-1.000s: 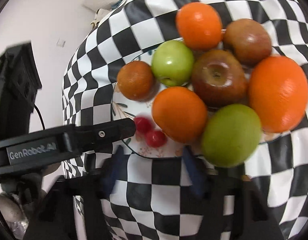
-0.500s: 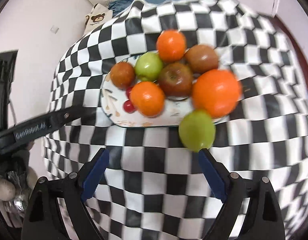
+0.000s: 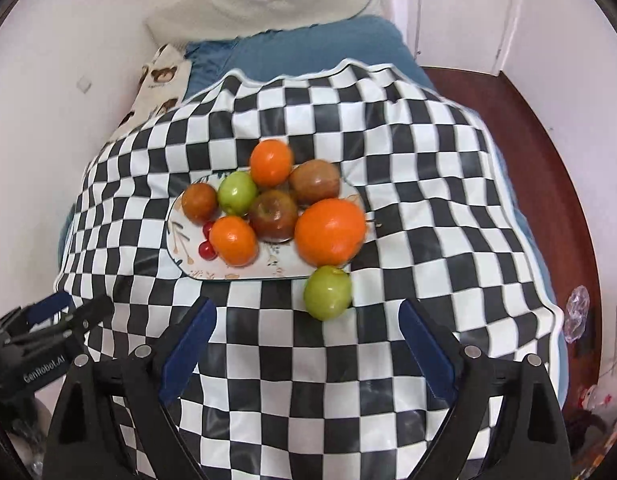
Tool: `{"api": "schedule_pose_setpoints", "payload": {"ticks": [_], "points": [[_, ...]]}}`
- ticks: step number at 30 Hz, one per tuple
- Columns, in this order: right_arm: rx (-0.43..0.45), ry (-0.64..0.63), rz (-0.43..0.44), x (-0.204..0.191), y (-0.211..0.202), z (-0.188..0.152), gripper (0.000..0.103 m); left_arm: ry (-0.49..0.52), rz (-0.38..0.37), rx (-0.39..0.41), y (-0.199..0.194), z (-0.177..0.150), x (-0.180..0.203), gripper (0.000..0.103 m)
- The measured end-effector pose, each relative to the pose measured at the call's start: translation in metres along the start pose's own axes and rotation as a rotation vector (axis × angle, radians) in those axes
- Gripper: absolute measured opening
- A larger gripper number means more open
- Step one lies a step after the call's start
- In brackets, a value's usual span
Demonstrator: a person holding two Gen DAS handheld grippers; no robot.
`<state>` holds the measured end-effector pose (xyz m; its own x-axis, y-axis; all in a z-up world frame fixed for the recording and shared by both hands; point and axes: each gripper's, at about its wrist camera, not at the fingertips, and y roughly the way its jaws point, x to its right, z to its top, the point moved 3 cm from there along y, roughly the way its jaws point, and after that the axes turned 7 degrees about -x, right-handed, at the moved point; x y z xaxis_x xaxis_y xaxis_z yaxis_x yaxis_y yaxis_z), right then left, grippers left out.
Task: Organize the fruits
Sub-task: 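Grasp the green apple lying beside the plate with the right tool, then push the green apple onto the plate rim and release it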
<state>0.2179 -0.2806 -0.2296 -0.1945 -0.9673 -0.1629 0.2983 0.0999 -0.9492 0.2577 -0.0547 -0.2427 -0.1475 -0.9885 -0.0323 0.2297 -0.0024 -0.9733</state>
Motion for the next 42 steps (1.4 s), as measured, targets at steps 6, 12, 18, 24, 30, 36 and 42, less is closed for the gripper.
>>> {"api": "schedule_pose_setpoints", "payload": {"ticks": [6,12,18,24,30,36,42], "points": [[0.005,0.028,-0.017,0.022,-0.023,-0.016,0.095,0.002,-0.006,0.031,-0.021,-0.014,0.005,0.081],[0.008,0.029,0.010,0.024,-0.022,-0.026,0.095,0.007,0.030,0.037,-0.016,-0.019,0.008,0.081],[-0.096,0.070,0.136,0.025,0.070,-0.010,0.081,-0.013,0.019,-0.007,0.050,0.000,0.016,0.081],[-0.188,0.099,0.107,0.026,0.146,0.004,0.065,0.021,0.045,-0.030,0.096,0.020,0.029,0.081],[-0.151,0.120,0.125,0.035,0.153,-0.001,0.056,0.039,0.045,-0.020,0.102,0.026,0.029,0.081],[-0.105,0.065,0.190,0.002,0.134,0.016,0.056,0.023,0.043,-0.034,0.109,0.035,0.016,0.101],[-0.134,0.069,0.174,-0.016,0.149,0.035,0.063,0.016,0.033,-0.051,0.113,0.040,0.008,0.101]]}}
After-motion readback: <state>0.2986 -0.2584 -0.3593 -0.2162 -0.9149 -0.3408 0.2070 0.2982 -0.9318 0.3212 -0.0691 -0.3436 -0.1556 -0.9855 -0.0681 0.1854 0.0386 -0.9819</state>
